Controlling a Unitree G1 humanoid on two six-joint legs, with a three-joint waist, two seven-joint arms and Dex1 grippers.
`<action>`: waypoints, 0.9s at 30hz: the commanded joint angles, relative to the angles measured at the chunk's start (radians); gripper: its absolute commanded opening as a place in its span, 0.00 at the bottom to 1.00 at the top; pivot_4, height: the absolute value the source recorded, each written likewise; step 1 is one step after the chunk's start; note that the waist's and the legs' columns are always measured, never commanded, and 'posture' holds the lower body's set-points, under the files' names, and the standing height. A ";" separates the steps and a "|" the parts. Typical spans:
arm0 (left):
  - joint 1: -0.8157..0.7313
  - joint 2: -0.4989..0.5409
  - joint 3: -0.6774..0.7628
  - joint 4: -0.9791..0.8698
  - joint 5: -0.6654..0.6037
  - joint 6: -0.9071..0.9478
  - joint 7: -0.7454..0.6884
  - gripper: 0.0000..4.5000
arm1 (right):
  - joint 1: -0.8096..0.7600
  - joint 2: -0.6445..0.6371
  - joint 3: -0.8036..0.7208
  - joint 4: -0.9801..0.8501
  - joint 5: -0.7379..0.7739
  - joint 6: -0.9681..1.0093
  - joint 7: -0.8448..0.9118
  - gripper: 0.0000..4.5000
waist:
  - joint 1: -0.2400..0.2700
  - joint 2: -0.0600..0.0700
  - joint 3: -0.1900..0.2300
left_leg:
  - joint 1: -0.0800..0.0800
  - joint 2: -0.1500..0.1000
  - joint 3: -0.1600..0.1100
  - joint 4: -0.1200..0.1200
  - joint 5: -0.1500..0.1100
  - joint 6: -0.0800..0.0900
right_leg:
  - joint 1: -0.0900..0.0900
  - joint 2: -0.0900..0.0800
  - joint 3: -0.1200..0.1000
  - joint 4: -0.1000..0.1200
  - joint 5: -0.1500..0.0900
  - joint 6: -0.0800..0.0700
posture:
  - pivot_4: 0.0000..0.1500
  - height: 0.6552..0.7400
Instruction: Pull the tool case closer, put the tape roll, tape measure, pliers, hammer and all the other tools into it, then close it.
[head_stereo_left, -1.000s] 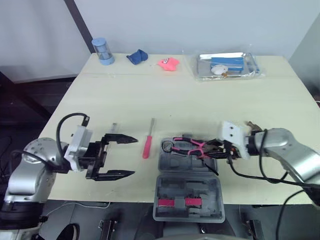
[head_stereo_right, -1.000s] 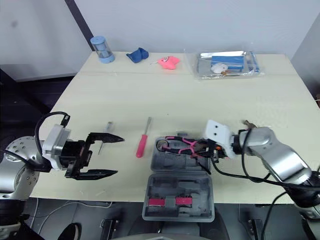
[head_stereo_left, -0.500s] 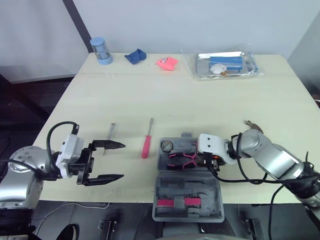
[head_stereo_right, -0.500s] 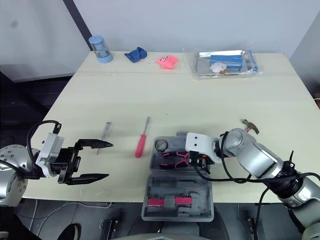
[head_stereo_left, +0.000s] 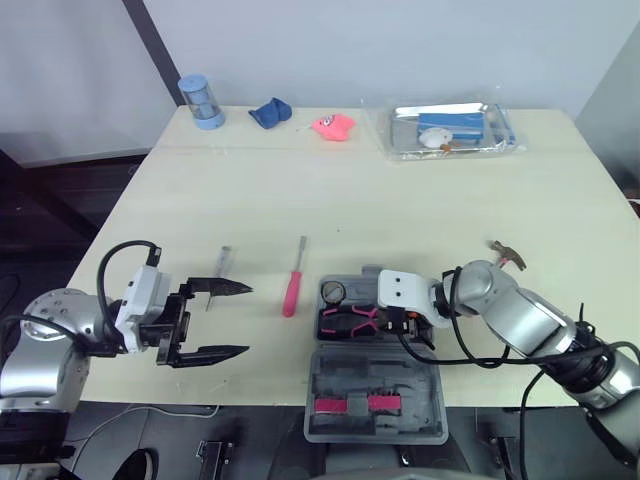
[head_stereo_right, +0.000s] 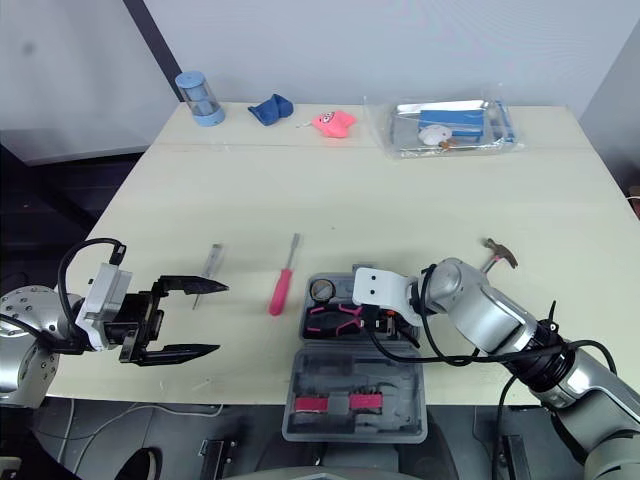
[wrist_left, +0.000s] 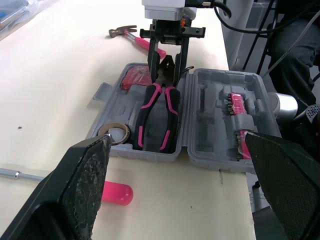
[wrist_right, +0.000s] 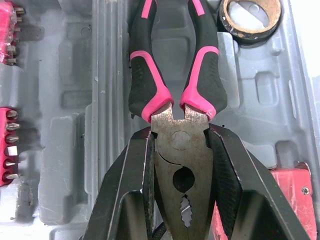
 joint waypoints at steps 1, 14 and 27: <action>0.002 0.011 0.012 -0.018 -0.008 -0.004 -0.050 1.00 | -0.001 0.004 -0.002 0.011 -0.027 -0.023 -0.001 0.22 | 0.000 0.000 0.000 | 0.000 0.000 0.000 0.000 0.000 0.000 | 0.000 0.000 0.000 0.000 0.000 0.000 | 1.00 1.00; -0.006 -0.017 -0.005 -0.027 -0.003 -0.006 -0.031 1.00 | 0.033 0.017 -0.121 -0.002 0.006 -0.077 -0.006 0.99 | 0.001 0.000 0.000 | -0.003 0.000 0.002 0.002 0.000 0.000 | -0.005 0.000 0.001 0.005 0.000 0.000 | 1.00 1.00; 0.018 -0.045 -0.008 -0.062 -0.003 0.005 -0.011 1.00 | 0.140 0.136 -0.208 0.225 0.039 -0.444 0.012 0.03 | 0.000 0.000 0.000 | -0.005 0.000 0.001 0.007 0.000 0.000 | -0.006 0.000 0.001 0.009 0.000 0.000 | 1.00 1.00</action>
